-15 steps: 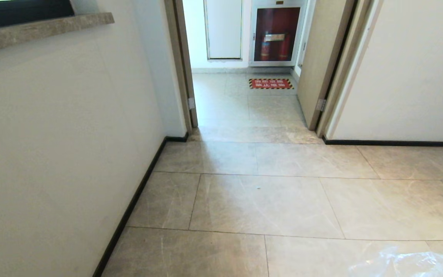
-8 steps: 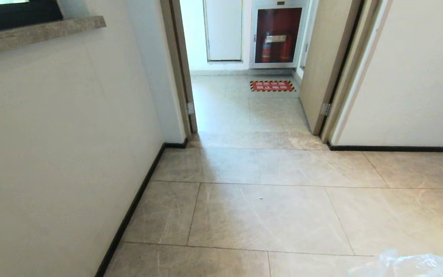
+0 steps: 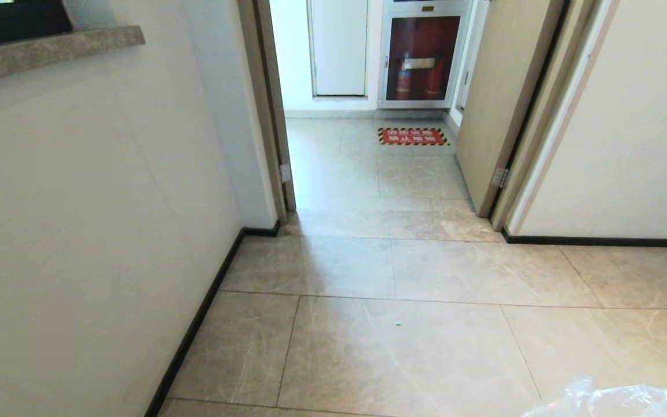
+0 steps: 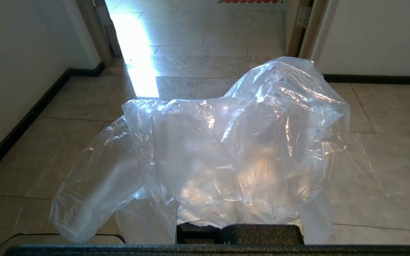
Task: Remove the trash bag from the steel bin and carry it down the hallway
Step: Put the trash bag at the door
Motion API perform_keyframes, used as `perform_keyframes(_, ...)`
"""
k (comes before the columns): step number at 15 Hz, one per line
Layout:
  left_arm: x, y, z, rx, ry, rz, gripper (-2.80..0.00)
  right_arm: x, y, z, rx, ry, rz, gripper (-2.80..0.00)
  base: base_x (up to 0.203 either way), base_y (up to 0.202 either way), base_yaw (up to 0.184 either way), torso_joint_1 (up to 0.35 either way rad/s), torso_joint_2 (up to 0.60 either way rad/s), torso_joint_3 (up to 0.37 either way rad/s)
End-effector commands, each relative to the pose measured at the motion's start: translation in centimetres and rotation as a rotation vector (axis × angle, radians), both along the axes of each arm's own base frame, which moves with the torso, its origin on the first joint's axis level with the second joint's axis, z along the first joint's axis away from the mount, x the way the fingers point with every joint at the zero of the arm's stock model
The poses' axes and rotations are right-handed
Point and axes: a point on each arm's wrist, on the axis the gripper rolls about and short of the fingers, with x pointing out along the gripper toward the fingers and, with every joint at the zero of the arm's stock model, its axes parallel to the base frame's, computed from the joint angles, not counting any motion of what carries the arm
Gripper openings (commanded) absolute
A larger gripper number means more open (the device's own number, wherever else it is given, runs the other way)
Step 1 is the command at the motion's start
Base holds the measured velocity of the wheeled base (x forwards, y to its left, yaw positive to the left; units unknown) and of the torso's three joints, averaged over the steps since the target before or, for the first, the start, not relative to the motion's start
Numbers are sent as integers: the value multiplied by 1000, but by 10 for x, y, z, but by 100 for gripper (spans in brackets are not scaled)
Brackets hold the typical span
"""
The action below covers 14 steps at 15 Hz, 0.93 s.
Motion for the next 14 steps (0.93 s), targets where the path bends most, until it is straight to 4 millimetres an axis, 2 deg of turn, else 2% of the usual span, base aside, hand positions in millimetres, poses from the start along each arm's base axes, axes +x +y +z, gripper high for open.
perform_keyframes(1, 0, 0, 0, 1, 0, 0, -280, 0, 0, 0, 0, 0, 0, -280, 161, 0, 6, 2, 5, 7)
perform_keyframes(14, 0, 0, 0, 1, -1, 0, -280, 0, 0, 0, -2, 1, 0, -280, 5, 0, 0, 0, 1, 0)
